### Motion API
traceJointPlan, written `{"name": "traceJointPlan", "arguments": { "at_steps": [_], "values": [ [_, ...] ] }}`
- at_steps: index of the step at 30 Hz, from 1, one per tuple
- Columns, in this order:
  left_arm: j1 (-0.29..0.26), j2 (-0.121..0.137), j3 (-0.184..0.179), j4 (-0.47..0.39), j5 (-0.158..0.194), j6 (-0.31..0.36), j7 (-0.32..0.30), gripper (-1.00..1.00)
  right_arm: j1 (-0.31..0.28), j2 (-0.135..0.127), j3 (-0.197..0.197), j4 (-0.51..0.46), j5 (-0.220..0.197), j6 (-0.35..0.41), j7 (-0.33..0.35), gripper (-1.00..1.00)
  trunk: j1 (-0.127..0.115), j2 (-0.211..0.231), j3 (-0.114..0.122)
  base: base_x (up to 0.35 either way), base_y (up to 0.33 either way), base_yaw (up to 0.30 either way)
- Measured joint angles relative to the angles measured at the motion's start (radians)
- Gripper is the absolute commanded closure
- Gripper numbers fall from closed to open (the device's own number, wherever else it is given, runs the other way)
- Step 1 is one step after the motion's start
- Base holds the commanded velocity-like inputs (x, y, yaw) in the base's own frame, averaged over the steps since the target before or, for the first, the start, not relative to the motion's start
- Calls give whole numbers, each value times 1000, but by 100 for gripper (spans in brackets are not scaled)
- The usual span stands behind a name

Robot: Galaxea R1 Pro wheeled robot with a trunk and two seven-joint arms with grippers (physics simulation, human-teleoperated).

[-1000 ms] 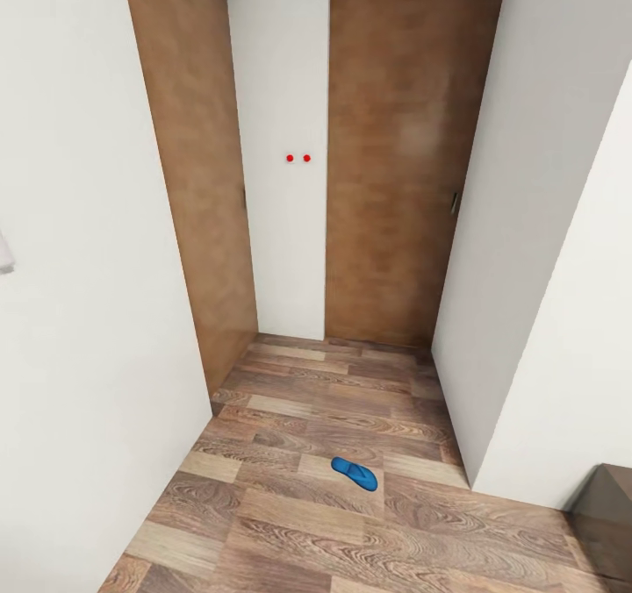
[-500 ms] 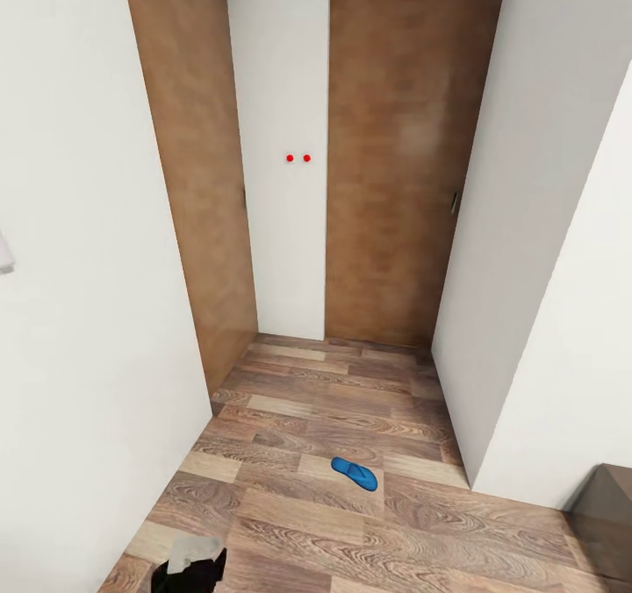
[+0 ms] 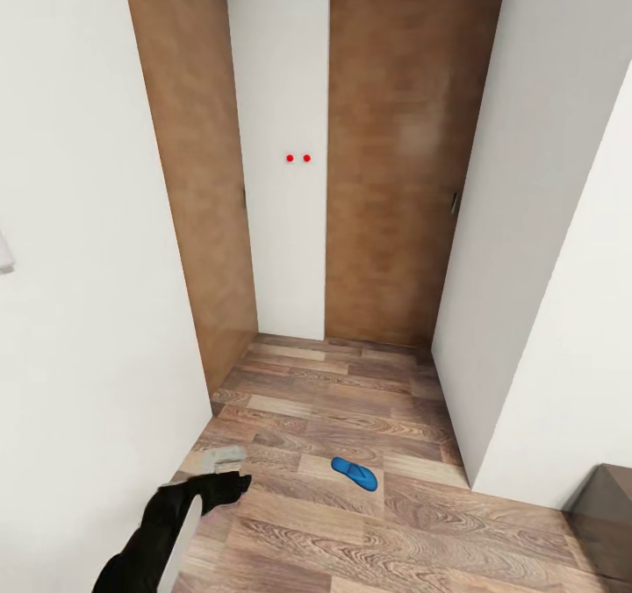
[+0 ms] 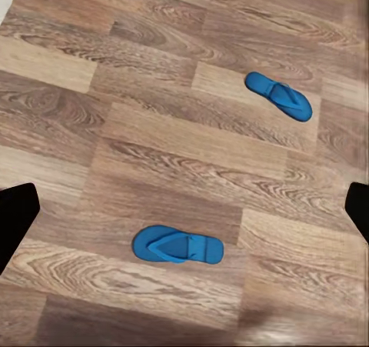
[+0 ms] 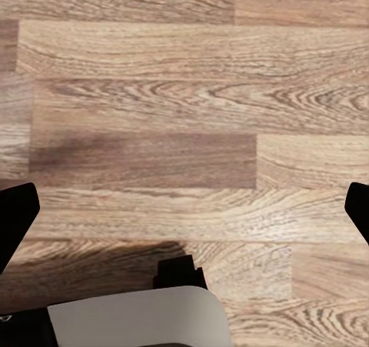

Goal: In the bedroom, move the book from the bed onto either nightstand, and place the two sandals side by side next to the bed.

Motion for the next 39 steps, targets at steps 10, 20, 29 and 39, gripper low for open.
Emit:
{"name": "traceJointPlan", "arguments": {
  "at_steps": [10, 20, 29, 39],
  "values": [
    [-251, -32, -65, 328, 2, 60, 2, -100, 0, 1, 0, 1, 1, 0, -1, -100, 0, 0, 0, 0, 0, 0],
    [-382, -27, -67, 625, 2, 80, -3, -100, 0, -4, -1, -1, -1, -1, 1, -100, 0, 0, 0, 0, 0, 0],
    [-393, -27, -68, 675, 5, 55, -7, -100, 0, -46, -7, -193, -2, -24, 7, -100, 0, 0, 0, 0, 0, 0],
    [-390, 0, -70, 681, 6, 14, -9, -100, -2, -264, -50, -451, -412, 547, 246, -100, 0, 0, 0, 0, 0, 0]
  ]
}}
